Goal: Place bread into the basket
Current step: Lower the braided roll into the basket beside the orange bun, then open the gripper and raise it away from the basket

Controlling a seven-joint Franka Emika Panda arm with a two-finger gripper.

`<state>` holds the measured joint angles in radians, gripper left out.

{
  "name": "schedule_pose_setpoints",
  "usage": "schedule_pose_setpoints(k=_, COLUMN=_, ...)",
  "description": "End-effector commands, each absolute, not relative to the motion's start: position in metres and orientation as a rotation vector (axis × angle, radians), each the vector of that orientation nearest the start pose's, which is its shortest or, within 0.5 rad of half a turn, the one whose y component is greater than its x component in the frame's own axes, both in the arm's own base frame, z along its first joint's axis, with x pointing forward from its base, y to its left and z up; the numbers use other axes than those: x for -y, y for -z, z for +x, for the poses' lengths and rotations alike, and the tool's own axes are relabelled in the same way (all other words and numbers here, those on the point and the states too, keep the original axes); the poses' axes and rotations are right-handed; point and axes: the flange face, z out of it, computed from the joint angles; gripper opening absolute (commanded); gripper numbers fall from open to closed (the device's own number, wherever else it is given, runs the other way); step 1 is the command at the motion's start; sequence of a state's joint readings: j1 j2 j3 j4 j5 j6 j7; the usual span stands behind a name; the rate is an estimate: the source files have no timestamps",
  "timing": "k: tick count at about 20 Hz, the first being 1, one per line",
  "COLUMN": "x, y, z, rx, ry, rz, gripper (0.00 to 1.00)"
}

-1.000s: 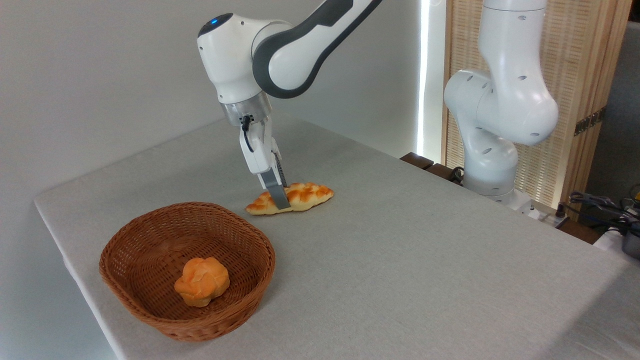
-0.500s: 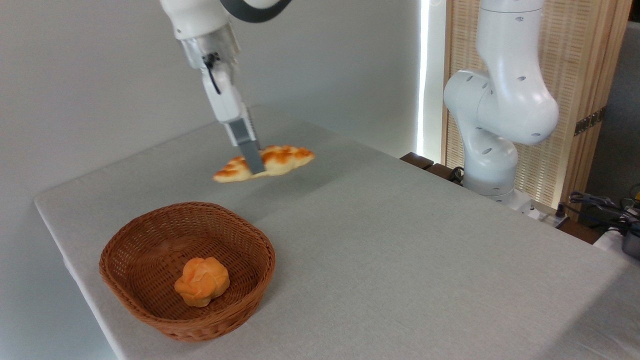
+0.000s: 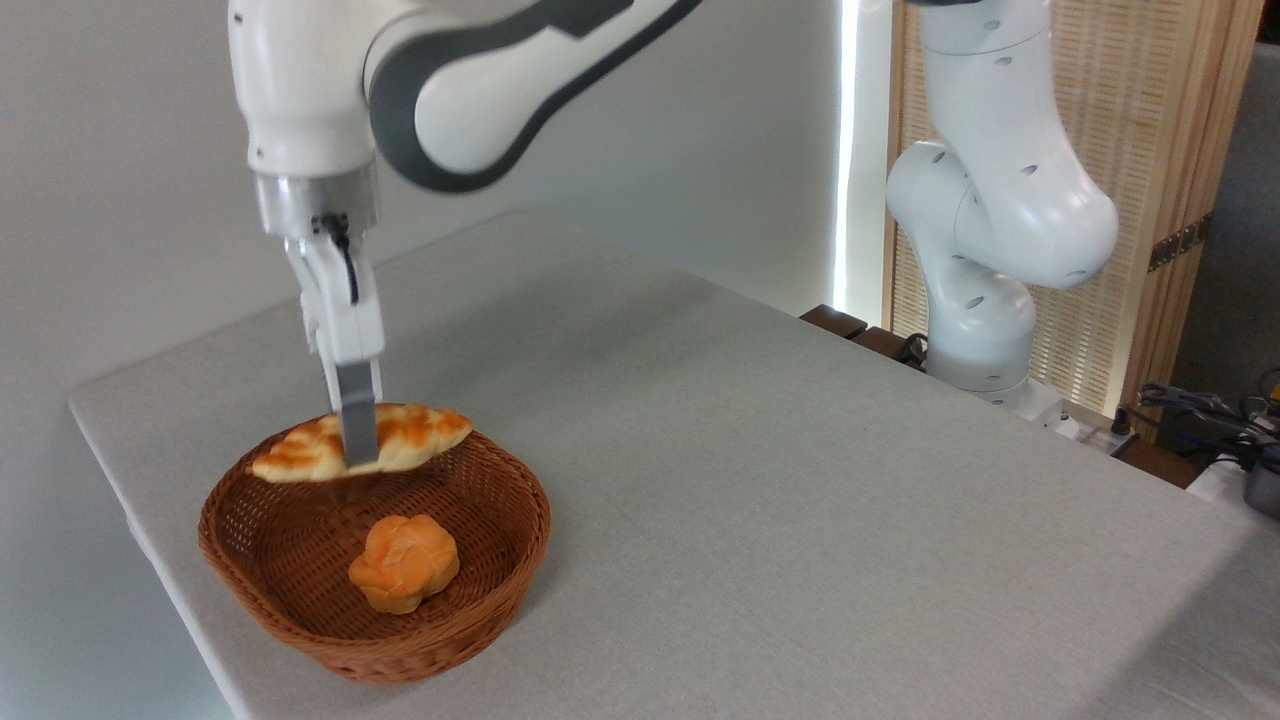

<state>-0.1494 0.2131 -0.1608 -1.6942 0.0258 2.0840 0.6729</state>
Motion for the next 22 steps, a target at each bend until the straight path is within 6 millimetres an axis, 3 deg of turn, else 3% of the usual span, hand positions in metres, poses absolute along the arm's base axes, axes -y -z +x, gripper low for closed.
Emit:
schedule_pose_setpoints(k=1, x=0.187, y=-0.49, z=0.625, rx=-1.428, ry=0.346, rz=-2.708, gripper=0.62)
schedule_pose_setpoints(k=3, x=0.186, y=-0.485, z=0.624, rx=-1.436, ry=0.324, rz=-2.692, gripper=0.81)
schedule_pose_setpoints(k=5, x=0.187, y=-0.488, z=0.627, rx=-1.435, ry=0.369, rz=-2.671, gripper=0.88)
schedule_pose_setpoints(k=6, x=0.187, y=-0.485, z=0.626, rx=-1.444, ry=0.358, rz=-2.664, gripper=1.0)
schedule_pose_setpoints(k=11, x=0.189, y=-0.478, z=0.623, rx=-1.429, ry=0.349, rz=-2.695, gripper=1.0)
schedule_pose_setpoints(k=17, x=0.19, y=-0.484, z=0.623, rx=-1.37, ry=0.366, rz=-2.728, gripper=1.0)
schedule_pose_setpoints(k=19, x=0.178, y=-0.505, z=0.619, rx=-1.343, ry=0.382, rz=-2.726, gripper=1.0)
schedule_pose_setpoints(k=20, x=0.163, y=-0.52, z=0.614, rx=-1.313, ry=0.364, rz=-2.736, gripper=1.0)
schedule_pose_setpoints(k=22, x=0.141, y=-0.55, z=0.595, rx=-1.288, ry=0.294, rz=-2.745, gripper=1.0)
